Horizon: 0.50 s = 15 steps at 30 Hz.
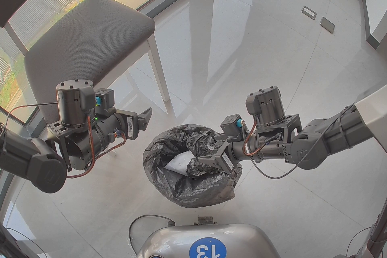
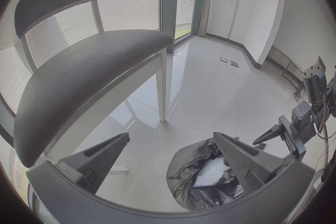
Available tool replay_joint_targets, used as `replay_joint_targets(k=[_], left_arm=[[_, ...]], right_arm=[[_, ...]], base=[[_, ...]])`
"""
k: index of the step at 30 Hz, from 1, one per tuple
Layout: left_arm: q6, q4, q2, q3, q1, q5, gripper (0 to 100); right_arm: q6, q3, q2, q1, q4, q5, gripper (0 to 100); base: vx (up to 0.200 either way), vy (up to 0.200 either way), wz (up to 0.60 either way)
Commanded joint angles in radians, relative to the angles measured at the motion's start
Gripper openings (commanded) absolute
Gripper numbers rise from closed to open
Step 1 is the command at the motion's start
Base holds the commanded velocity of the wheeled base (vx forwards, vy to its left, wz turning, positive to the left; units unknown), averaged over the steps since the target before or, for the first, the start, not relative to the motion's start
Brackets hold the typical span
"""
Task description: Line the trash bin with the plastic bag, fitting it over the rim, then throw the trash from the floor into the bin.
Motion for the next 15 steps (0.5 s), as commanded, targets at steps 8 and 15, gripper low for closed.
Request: replay_joint_targets(k=[8,15], left_arm=[[-0.001,0.001,-0.007,0.003,0.000,0.000,100],[-0.001,0.001,-0.010,0.008,0.000,0.000,100]], right_arm=[[0.004,-0.007,-0.004,0.006,-0.001,-0.018,100],[0.000,0.002,-0.004,-0.033,0.079,-0.114,100]], base=[[0.000,0.000,0.00],[0.000,0.000,0.00]])
